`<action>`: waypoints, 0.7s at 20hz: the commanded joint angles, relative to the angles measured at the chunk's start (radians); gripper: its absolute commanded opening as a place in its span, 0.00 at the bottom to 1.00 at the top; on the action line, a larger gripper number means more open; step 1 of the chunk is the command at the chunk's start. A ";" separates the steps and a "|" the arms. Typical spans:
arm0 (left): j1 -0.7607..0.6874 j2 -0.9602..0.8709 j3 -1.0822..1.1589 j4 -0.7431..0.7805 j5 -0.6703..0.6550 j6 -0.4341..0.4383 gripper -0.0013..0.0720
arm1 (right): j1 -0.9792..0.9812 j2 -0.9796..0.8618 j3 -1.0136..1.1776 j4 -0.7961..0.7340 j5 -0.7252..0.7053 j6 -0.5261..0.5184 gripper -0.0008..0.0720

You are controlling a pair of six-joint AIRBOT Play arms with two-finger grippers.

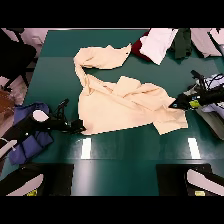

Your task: Fold the shirts.

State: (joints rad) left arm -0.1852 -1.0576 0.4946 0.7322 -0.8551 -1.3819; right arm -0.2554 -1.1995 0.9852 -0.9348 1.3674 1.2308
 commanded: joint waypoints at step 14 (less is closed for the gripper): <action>-0.003 0.236 1.160 0.436 -0.247 -0.258 0.05 | -0.256 0.484 0.352 0.357 -0.123 -0.060 0.05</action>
State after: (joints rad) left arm -0.1886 -0.8364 1.4330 1.0332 -1.0546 -1.5959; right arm -0.4911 -0.7795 1.2190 -0.6285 1.2709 1.1603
